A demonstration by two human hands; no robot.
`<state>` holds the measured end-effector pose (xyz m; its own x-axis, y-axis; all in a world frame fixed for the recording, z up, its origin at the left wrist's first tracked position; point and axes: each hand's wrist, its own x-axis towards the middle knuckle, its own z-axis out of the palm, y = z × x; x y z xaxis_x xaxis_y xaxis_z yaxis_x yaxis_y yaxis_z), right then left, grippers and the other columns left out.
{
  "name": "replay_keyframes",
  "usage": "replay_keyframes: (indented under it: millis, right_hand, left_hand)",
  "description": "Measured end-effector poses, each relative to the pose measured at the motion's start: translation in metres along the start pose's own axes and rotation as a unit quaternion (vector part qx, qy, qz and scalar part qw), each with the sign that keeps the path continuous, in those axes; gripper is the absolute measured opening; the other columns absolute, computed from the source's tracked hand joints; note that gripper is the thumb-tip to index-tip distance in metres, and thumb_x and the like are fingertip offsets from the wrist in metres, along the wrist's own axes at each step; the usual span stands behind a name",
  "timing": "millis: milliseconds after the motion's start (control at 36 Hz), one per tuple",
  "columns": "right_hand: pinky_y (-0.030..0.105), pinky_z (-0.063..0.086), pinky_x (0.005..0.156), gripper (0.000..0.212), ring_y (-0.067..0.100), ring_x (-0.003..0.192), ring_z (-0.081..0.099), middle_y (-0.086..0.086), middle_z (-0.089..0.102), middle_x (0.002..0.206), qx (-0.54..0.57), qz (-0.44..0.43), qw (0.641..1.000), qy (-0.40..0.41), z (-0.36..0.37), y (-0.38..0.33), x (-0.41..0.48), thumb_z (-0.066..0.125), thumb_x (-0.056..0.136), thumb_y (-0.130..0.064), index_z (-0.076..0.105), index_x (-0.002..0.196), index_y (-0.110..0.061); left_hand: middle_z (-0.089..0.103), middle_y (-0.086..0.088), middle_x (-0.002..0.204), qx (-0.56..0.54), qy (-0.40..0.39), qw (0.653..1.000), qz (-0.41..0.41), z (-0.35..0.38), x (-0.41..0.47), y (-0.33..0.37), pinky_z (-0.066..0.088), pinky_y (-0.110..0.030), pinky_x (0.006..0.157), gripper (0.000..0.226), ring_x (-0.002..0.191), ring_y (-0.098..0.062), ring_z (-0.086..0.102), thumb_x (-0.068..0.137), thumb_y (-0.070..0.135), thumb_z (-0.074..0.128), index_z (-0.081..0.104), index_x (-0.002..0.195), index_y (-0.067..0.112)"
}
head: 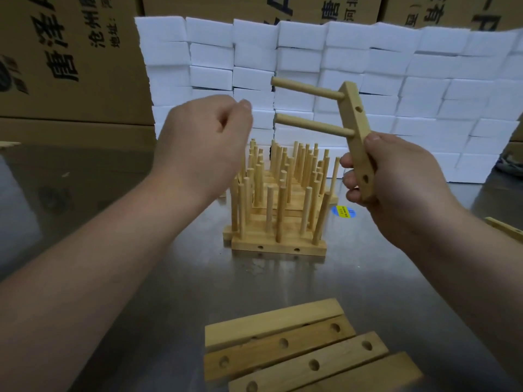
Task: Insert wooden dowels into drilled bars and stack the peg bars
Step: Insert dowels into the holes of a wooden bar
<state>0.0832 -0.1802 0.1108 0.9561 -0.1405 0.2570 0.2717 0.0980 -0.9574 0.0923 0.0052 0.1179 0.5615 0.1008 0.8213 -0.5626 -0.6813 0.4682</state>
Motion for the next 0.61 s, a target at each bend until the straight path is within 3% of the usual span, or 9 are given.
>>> replay_keyframes:
  millis: [111,167,250,361,417,500,611]
  right_hand:
    - [0.016,0.038,0.039,0.027,0.009,0.038,0.049,-0.003,0.060,0.059,-0.010,-0.007,1.000,-0.014,0.003,0.003,-0.002,0.033,0.099,-0.016,0.058,0.092,-0.017]
    - [0.016,0.039,0.039,0.028,0.009,0.039,0.050,-0.006,0.061,0.054,-0.014,-0.012,1.000,-0.024,0.004,0.003,-0.002,0.032,0.099,-0.016,0.058,0.092,-0.017]
    - [0.017,0.040,0.039,0.028,0.008,0.040,0.050,-0.007,0.062,0.053,-0.015,-0.016,0.999,-0.035,0.004,0.005,-0.003,0.031,0.100,-0.016,0.058,0.091,-0.018]
    - [0.018,0.040,0.039,0.028,0.008,0.041,0.050,-0.007,0.062,0.054,-0.009,-0.016,0.999,-0.035,0.004,0.005,-0.003,0.032,0.100,-0.016,0.058,0.091,-0.018]
    - [0.017,0.040,0.039,0.028,0.008,0.041,0.050,-0.007,0.062,0.054,-0.008,-0.017,0.999,-0.034,0.004,0.006,-0.003,0.032,0.100,-0.017,0.059,0.090,-0.017]
    - [0.017,0.040,0.040,0.028,0.008,0.041,0.050,-0.007,0.062,0.054,-0.007,-0.011,0.999,-0.033,0.004,0.008,-0.002,0.033,0.100,-0.018,0.058,0.091,-0.017]
    - [0.019,0.041,0.040,0.028,0.008,0.041,0.051,-0.007,0.063,0.056,-0.015,-0.008,0.999,-0.035,0.005,0.010,-0.002,0.033,0.100,-0.018,0.059,0.089,-0.019]
  left_hand:
    - [0.056,-0.003,0.069,0.040,0.029,0.995,-0.087,0.007,0.005,-0.041,0.040,-0.033,0.055,0.029,0.062,-0.016,0.049,0.085,0.026,0.039,0.060,0.077,0.009]
    - [0.060,0.005,0.086,0.098,0.013,0.987,-0.125,0.012,0.003,-0.066,0.040,-0.029,0.060,0.023,0.072,-0.011,0.052,0.089,0.023,0.039,0.062,0.087,0.020]
    - [0.052,-0.005,0.125,0.197,-0.067,0.966,-0.155,0.021,-0.005,-0.107,0.040,-0.035,0.080,0.035,0.108,-0.026,0.049,0.092,0.018,0.039,0.057,0.121,0.017]
    - [0.026,-0.005,0.151,0.286,-0.224,0.916,-0.169,0.032,-0.025,-0.149,0.029,-0.042,0.105,0.048,0.134,-0.028,0.026,0.094,0.019,0.036,0.034,0.142,0.015]
    - [0.024,-0.007,0.150,0.307,-0.286,0.892,-0.169,0.036,-0.033,-0.163,0.031,-0.042,0.105,0.043,0.133,-0.028,0.026,0.093,0.019,0.037,0.038,0.136,0.011]
    - [0.040,-0.010,0.125,0.303,-0.309,0.881,-0.189,0.042,-0.035,-0.171,0.039,-0.039,0.088,0.016,0.113,-0.027,0.039,0.091,0.019,0.038,0.044,0.104,0.011]
    - [0.036,-0.009,0.132,0.311,-0.319,0.876,-0.184,0.050,-0.031,-0.176,0.037,-0.038,0.092,0.037,0.123,-0.028,0.035,0.093,0.025,0.038,0.038,0.127,0.010]
